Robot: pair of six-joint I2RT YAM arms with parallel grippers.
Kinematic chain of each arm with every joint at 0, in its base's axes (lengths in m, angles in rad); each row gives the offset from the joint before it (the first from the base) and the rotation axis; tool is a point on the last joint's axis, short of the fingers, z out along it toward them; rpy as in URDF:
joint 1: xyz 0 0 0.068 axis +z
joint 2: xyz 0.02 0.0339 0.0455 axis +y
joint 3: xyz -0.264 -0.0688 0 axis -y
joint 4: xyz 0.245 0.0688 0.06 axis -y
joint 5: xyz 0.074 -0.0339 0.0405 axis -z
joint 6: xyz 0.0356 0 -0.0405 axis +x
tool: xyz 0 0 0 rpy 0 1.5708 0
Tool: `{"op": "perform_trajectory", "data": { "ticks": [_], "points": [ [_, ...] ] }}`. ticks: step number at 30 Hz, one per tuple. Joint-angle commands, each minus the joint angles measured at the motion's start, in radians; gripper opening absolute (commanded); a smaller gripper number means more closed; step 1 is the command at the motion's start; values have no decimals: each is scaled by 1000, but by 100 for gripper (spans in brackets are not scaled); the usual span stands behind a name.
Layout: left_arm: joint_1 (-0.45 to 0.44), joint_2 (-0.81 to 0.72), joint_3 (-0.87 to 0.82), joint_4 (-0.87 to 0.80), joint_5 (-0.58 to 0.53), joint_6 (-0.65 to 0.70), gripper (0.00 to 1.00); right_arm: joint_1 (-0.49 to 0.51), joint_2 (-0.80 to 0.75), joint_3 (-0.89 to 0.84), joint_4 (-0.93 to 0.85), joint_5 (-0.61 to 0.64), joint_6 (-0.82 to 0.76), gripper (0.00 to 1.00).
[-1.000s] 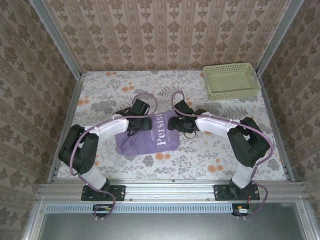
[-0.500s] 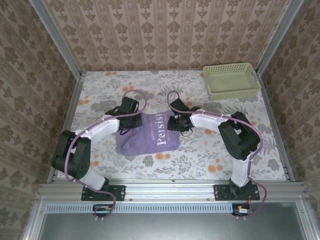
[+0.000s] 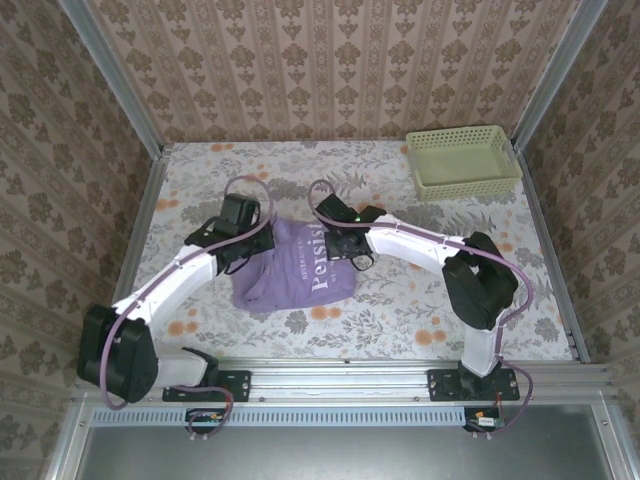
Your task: Fold the inside-out t-shirt
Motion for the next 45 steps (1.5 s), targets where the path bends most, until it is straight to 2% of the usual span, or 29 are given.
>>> {"op": "perform_trajectory", "data": {
  "ticks": [1, 7, 11, 13, 15, 16, 18, 20, 22, 26, 30, 32, 38, 39, 43, 45],
  "points": [
    [71, 0, -13, -57, 5, -24, 0, 19, -20, 71, -186, 147, -42, 2],
    [192, 140, -17, -1, 52, 17, 0, 54, 44, 143, -196, 142, -38, 7],
    [208, 251, 20, 16, 72, 48, 0, 47, 100, 159, -178, 148, -27, 16],
    [209, 295, 40, 23, 80, 64, 14, 25, 112, 142, -153, 96, -19, 25],
    [211, 317, 80, -21, 69, 86, 40, 1, 89, 98, -109, 50, -9, 43],
    [210, 312, 96, -55, 47, 95, 48, -10, 67, 72, -92, 40, -7, 48],
    [214, 265, 93, -97, -9, 99, 59, -23, 24, 32, -78, 44, -13, 57],
    [217, 189, 65, -129, -67, 87, 68, -31, -25, -16, -65, 53, -20, 60],
    [213, 92, 19, -159, -118, 69, 73, -39, -77, -87, -20, 25, -26, 61],
    [164, -69, -87, -166, -131, 36, 74, -41, -134, -195, 59, -36, -6, 61],
    [47, -120, -127, -227, -159, -17, 77, -40, -159, -270, 149, -86, 26, 63],
    [20, -120, -168, -214, -131, -49, 77, -42, -156, -292, 176, -107, 45, 63],
    [10, -54, -287, -135, -82, -77, 57, -42, -146, -357, 197, -113, 120, 57],
    [16, -41, -299, -126, -85, -70, 52, -42, -150, -378, 205, -104, 131, 57],
    [80, 10, -315, -93, -40, -36, 23, -48, -142, -433, 226, -81, 148, 53],
    [105, 25, -310, -93, -48, -33, 13, -51, -130, -446, 229, -60, 151, 52]
  ]
}}
